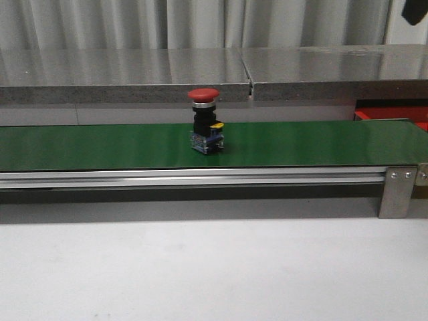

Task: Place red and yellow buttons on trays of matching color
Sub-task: 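Lower the right gripper onto the red button on the belt and grasp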

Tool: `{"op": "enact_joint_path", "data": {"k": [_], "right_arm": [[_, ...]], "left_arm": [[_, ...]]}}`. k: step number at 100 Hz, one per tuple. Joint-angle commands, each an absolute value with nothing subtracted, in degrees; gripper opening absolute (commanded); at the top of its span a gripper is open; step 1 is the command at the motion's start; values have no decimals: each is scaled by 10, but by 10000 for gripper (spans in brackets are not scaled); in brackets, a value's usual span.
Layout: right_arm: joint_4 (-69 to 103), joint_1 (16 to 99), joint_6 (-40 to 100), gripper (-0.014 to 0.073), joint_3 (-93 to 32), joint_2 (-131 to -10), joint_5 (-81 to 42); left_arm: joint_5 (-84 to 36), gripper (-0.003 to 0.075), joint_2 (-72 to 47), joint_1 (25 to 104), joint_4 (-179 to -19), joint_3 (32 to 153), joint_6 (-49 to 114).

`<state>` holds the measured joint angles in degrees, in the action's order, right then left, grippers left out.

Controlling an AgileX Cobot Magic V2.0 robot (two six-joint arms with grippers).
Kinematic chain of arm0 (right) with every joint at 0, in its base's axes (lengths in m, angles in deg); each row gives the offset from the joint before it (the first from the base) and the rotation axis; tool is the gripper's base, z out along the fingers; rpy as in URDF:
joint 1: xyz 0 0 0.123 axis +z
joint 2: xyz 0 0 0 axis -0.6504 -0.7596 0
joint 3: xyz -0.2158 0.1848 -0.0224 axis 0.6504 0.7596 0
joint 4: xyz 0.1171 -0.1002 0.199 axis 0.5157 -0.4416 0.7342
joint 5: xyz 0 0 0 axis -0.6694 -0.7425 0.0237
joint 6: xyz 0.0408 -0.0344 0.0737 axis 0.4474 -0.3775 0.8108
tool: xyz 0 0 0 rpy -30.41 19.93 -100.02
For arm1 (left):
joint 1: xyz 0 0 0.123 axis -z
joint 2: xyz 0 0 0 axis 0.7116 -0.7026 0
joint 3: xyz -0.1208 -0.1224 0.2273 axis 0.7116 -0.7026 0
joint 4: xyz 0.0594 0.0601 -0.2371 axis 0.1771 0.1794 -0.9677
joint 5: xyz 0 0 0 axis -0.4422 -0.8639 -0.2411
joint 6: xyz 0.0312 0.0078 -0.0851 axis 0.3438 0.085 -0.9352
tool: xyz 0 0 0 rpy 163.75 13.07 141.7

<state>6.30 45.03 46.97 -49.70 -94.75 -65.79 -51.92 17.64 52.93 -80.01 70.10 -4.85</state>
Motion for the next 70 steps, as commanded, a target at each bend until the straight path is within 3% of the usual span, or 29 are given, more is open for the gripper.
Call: {"op": "enact_joint_path", "data": {"k": [1, 29, 70], "right_arm": [[78, 477, 434, 645, -559, -969, -697], [113, 559, 333, 645, -682, -1086, -790], [150, 617, 261, 645, -709, -1186, -705]], "left_arm": [[-480, -19, 175, 533, -808, 715, -50], [-480, -19, 175, 533, -808, 715, -50], [-480, -19, 175, 533, -808, 715, -50]]}}
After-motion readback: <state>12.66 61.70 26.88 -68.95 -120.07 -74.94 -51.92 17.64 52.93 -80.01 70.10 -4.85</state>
